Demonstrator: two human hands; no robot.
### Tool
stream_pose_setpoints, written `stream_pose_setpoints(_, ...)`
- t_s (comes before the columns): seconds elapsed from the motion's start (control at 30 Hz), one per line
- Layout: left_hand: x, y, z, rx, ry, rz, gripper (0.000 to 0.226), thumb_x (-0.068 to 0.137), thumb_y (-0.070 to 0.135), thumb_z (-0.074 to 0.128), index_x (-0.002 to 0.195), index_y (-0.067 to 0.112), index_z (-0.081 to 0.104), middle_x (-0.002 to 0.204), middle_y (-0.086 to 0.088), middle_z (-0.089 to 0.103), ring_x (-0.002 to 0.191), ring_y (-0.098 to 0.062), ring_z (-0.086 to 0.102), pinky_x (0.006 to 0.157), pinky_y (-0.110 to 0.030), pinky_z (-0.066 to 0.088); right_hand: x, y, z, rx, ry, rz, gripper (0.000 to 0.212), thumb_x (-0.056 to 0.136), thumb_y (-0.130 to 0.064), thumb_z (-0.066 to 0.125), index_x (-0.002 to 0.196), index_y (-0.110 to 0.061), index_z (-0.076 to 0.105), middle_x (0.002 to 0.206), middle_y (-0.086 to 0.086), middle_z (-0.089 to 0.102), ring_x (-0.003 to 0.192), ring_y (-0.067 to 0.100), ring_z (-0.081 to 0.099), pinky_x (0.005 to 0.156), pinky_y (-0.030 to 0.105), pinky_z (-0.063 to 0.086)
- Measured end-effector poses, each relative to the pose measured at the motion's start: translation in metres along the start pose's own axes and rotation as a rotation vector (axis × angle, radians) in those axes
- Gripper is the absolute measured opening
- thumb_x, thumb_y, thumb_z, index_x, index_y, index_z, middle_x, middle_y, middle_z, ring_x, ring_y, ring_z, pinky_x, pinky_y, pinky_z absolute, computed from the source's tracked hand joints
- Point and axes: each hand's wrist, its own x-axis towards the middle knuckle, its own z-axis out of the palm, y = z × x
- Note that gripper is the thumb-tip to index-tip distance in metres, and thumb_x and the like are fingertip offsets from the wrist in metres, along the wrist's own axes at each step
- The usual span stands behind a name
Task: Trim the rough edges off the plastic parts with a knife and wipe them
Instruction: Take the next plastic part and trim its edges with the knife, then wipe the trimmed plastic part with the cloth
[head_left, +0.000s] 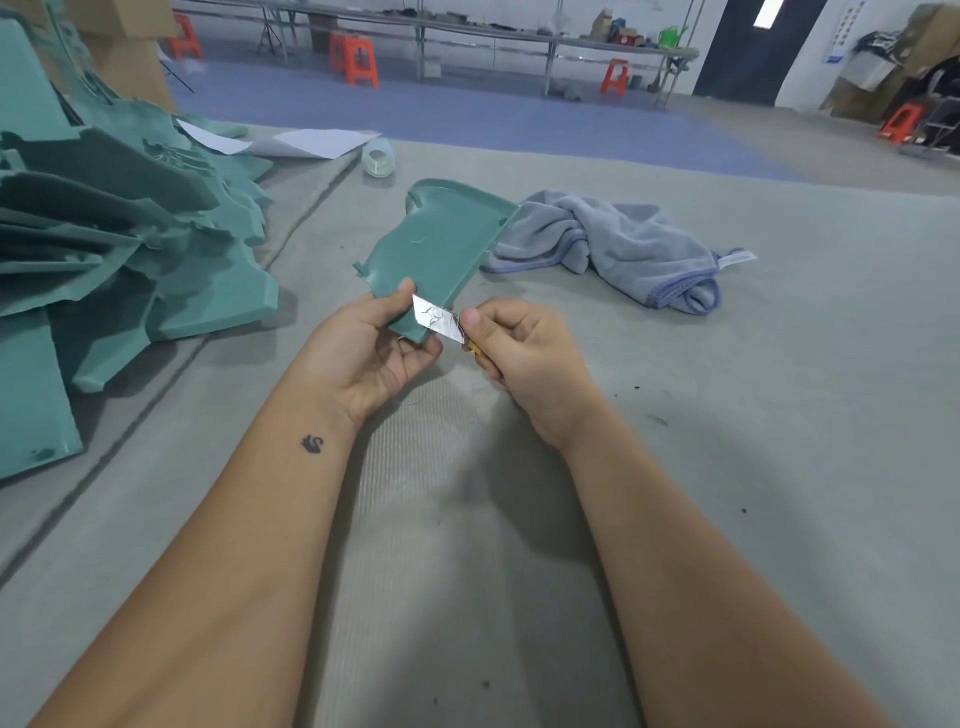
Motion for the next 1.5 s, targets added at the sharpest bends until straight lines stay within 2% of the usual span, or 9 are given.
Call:
stream_pose_setpoints(0.4,0.000,0.002,-0.004,0.042,-0.061,-0.004,0.013,0.097,0.012,0.048,0.094,0.011,0.060,0.071,-0.001,0.070,0.059,-0.009,0.065,0.054,-0.019,0.054,0.002,0.005,0.000,0.048,0.063,-0.020,0.031,0.099,-0.013,0.053,0.069,-0.011,0.059,0.051,0.002,0.037,0.046,0.005,0.031,0.045,0.016,0.026)
stream_pose_setpoints(0.77,-0.005,0.002,-0.010,0.184,-0.169,-0.063,0.023,0.078,0.014,0.057,0.100,0.011,0.063,0.074,-0.004,0.071,0.058,-0.010,0.066,0.051,-0.021,0.054,0.017,0.015,-0.040,0.301,0.518,0.110,0.037,0.100,-0.027,0.053,0.064,-0.021,0.057,0.050,-0.005,0.041,0.041,0.005,0.028,0.038,0.017,0.022)
stream_pose_setpoints(0.9,-0.003,-0.001,-0.008,0.202,-0.188,0.025,0.018,0.087,0.013,0.054,0.103,0.016,0.062,0.077,0.003,0.072,0.061,-0.007,0.066,0.051,-0.020,0.054,0.016,0.021,-0.052,-0.080,0.600,0.191,0.040,0.101,-0.031,0.047,0.063,-0.020,0.050,0.056,-0.002,0.045,0.052,0.014,0.039,0.052,0.028,0.034)
stream_pose_setpoints(1.03,0.001,0.000,-0.006,0.202,-0.071,0.160,0.018,0.099,0.011,0.046,0.104,0.021,0.059,0.077,0.010,0.072,0.061,-0.003,0.066,0.051,-0.017,0.052,0.011,0.020,-0.044,-0.773,0.251,0.218,0.041,0.099,-0.038,0.042,0.069,-0.016,0.058,0.080,-0.003,0.057,0.089,0.026,0.053,0.074,0.034,0.034)
stream_pose_setpoints(1.13,0.004,0.000,-0.006,0.239,-0.019,0.209,0.019,0.099,0.011,0.047,0.102,0.024,0.060,0.080,0.013,0.073,0.063,-0.002,0.067,0.053,-0.016,0.051,0.009,0.014,-0.037,-1.073,0.151,0.160,0.032,0.096,-0.043,0.045,0.099,-0.032,0.074,0.122,-0.010,0.056,0.120,0.019,0.040,0.093,0.035,0.023)
stream_pose_setpoints(1.23,0.008,-0.003,-0.008,0.338,0.002,0.208,0.021,0.098,0.011,0.050,0.104,0.027,0.061,0.087,0.011,0.073,0.067,-0.006,0.068,0.055,-0.020,0.053,0.004,0.005,-0.032,-0.831,0.330,0.006,0.027,0.097,-0.025,0.050,0.116,-0.026,0.068,0.101,-0.009,0.065,0.100,0.016,0.055,0.089,0.034,0.038)
stream_pose_setpoints(1.33,0.013,-0.006,-0.007,0.412,0.045,0.242,0.024,0.096,0.009,0.054,0.102,0.030,0.063,0.091,0.013,0.074,0.077,-0.008,0.070,0.067,-0.030,0.057,0.004,0.000,-0.028,-0.543,0.474,0.011,0.020,0.099,-0.021,0.047,0.106,-0.022,0.066,0.074,-0.009,0.059,0.072,0.009,0.052,0.068,0.028,0.040)
stream_pose_setpoints(1.43,0.017,-0.009,-0.005,0.413,0.120,0.293,0.022,0.090,0.001,0.060,0.094,0.022,0.064,0.084,0.008,0.073,0.069,-0.010,0.070,0.058,-0.029,0.058,0.014,-0.004,-0.038,-0.597,0.495,0.052,0.020,0.097,-0.019,0.052,0.111,-0.026,0.064,0.083,-0.015,0.060,0.084,0.008,0.054,0.074,0.028,0.042)
stream_pose_setpoints(1.5,0.019,-0.010,-0.003,0.400,0.162,0.301,0.024,0.085,-0.006,0.063,0.090,0.017,0.064,0.083,0.004,0.072,0.066,-0.011,0.069,0.054,-0.025,0.057,0.026,-0.006,-0.052,-0.768,0.383,0.105,0.050,0.089,-0.012,0.060,0.136,-0.027,0.052,0.120,-0.009,0.057,0.112,0.016,0.050,0.098,0.033,0.042)
